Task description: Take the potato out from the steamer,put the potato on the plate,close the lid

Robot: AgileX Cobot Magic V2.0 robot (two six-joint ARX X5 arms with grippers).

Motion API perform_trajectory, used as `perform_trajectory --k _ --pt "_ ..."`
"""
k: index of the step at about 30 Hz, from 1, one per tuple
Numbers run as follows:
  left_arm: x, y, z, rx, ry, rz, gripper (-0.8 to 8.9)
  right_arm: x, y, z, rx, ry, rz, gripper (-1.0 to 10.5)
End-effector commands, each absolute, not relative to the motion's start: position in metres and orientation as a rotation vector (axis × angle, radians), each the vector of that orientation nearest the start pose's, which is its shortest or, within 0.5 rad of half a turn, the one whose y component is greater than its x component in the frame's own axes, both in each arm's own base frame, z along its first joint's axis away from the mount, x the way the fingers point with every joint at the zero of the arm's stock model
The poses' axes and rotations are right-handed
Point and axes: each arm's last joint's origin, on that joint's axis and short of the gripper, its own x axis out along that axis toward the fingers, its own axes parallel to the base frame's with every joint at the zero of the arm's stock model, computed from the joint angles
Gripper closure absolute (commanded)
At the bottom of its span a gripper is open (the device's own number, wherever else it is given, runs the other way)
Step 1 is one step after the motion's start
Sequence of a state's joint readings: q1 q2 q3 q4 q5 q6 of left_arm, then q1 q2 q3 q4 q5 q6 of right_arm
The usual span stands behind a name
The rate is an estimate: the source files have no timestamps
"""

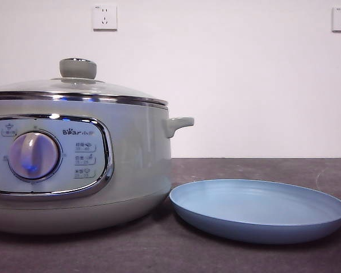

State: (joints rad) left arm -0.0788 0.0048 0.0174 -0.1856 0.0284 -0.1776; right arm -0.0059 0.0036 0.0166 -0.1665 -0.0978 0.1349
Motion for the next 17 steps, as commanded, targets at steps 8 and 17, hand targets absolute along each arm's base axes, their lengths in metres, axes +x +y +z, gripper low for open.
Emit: perform_trajectory --k 8,17 --pt "0.096 -0.008 0.147 -0.181 0.189 -0.093 8.17 0.096 0.002 0.148 0.156 0.178 0.083 9.5" --pt "0.094 -0.011 0.161 -0.314 0.158 -0.181 8.19 0.096 0.005 0.160 0.467 0.127 0.160 9.5"
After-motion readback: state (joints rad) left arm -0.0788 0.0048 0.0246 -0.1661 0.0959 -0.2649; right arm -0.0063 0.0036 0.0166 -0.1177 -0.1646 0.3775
